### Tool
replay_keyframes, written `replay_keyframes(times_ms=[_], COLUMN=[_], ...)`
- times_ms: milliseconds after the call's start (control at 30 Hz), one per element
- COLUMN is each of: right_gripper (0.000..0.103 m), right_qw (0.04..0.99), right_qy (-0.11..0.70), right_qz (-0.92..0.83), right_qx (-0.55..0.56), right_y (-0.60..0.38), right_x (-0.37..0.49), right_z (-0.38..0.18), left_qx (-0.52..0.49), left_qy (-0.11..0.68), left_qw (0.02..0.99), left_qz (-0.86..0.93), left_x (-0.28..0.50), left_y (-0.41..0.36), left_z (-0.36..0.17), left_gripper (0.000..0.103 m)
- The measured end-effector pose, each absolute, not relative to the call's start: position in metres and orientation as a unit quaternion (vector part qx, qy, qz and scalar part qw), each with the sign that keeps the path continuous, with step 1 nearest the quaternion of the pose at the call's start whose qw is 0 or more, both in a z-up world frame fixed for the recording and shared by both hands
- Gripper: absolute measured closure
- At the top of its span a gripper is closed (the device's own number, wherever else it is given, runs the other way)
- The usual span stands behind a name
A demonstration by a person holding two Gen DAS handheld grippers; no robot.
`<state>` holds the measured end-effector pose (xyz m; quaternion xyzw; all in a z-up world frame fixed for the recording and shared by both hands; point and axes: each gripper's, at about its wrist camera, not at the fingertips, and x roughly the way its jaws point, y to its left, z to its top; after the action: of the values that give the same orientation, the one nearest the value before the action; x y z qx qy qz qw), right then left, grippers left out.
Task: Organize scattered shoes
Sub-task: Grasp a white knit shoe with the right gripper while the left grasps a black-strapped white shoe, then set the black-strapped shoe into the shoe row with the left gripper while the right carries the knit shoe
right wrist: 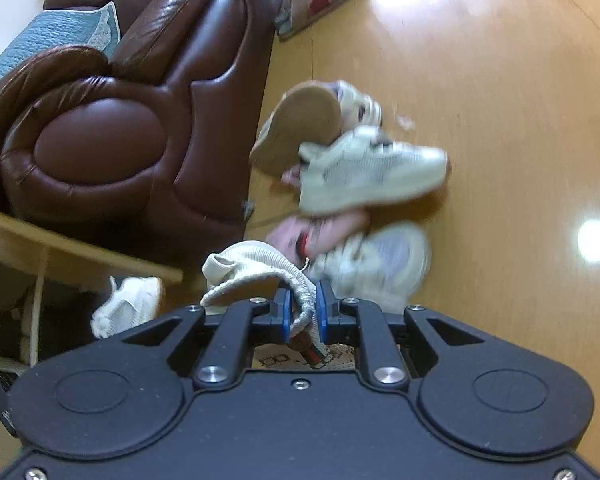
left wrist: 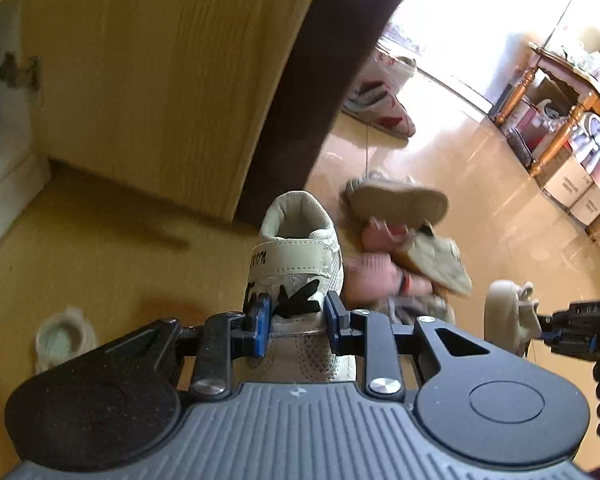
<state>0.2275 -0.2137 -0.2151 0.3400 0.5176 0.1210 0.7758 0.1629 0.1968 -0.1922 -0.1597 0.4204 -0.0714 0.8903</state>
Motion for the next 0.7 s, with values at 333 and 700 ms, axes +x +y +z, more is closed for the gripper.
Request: replay_keyframes(times_ms=[333, 700], right_gripper=[0.090, 0.090], right_qw=[0.762, 0.746], right_qy=[0.531, 0.555], right_qz=[0.118, 0.133], right_qx=[0.352, 0.344], right_y=[-0.197, -0.178], right_x=[0.163, 0.161], right_z=[-0.209, -0.232], left_qx=[-0.111, 0.026], left_qy=[0.439, 0.441], left_qw=[0.886, 0.891], left_qz=[-0.103, -0.109], left_x=[0.112, 0.102], left_y=[0.149, 0.120], left_z=[-0.218, -0.279], left_gripper=[0.076, 0.076])
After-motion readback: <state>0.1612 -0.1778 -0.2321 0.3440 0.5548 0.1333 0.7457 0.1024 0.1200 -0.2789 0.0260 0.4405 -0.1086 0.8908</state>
